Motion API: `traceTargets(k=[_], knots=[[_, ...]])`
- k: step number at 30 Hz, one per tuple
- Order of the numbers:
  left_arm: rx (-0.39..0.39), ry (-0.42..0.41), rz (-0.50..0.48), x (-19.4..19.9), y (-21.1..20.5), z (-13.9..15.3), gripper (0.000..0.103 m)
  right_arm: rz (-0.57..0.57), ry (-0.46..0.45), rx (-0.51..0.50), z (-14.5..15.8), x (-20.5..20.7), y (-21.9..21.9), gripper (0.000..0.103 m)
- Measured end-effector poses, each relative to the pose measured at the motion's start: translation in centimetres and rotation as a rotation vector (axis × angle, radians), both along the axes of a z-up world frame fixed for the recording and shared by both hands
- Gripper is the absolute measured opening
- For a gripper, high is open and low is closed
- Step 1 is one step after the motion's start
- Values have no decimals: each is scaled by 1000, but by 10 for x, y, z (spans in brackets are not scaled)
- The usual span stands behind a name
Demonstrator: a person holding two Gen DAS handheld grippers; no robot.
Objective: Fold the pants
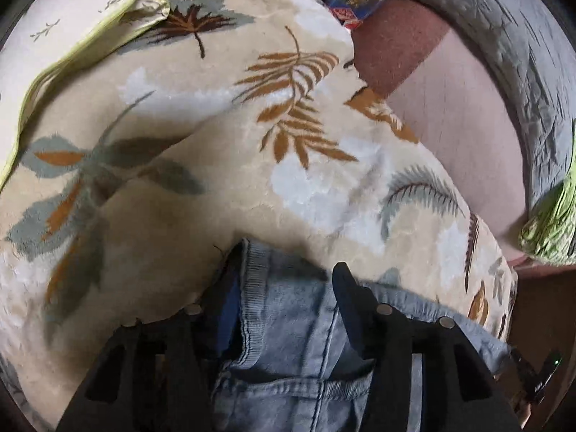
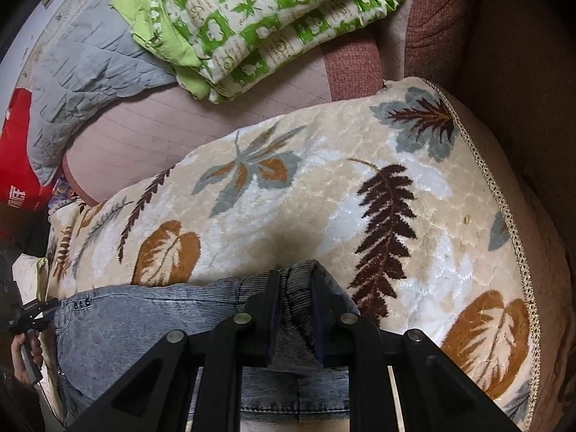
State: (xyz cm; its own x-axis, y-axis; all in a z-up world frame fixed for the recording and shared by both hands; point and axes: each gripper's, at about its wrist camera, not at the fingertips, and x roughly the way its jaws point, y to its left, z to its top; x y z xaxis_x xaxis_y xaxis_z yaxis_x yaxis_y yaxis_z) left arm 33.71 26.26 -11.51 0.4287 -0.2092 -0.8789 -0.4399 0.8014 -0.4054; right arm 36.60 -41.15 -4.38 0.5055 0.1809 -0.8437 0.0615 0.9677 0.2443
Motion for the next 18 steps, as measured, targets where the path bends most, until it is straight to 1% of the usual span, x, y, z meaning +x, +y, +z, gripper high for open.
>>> traceTargets(k=[1, 3, 4, 6, 10, 12, 13, 15, 17, 18], knots=[[5, 7, -12, 2, -2, 0, 1, 1, 5, -1, -2, 1, 0, 17], [31, 8, -45, 5, -9, 3, 2, -2, 10, -4, -4, 2, -1, 17], [54, -8, -61, 4, -14, 9, 2, -4, 9, -3, -5, 3, -1, 17], [53, -34, -49, 1, -14, 18, 2, -5, 4, 0, -2, 2, 0, 17], [39, -129, -22, -22, -9, 57, 2, -5, -40, 11, 17, -9, -1, 17], [11, -195, -12, -41, -5, 83, 2, -4, -71, 18, 34, -22, -3, 17], [6, -242, -6, -61, -4, 103, 2, -3, -91, 20, 45, -33, -4, 17], [-10, -306, -3, -92, -2, 125, 2, -5, -130, 28, 64, -54, -8, 17], [-33, -385, 2, -142, 0, 149, 2, -9, -171, 49, 83, -82, -16, 17], [-43, -412, -6, -170, 0, 157, 2, -11, -192, 58, 91, -103, -21, 17]])
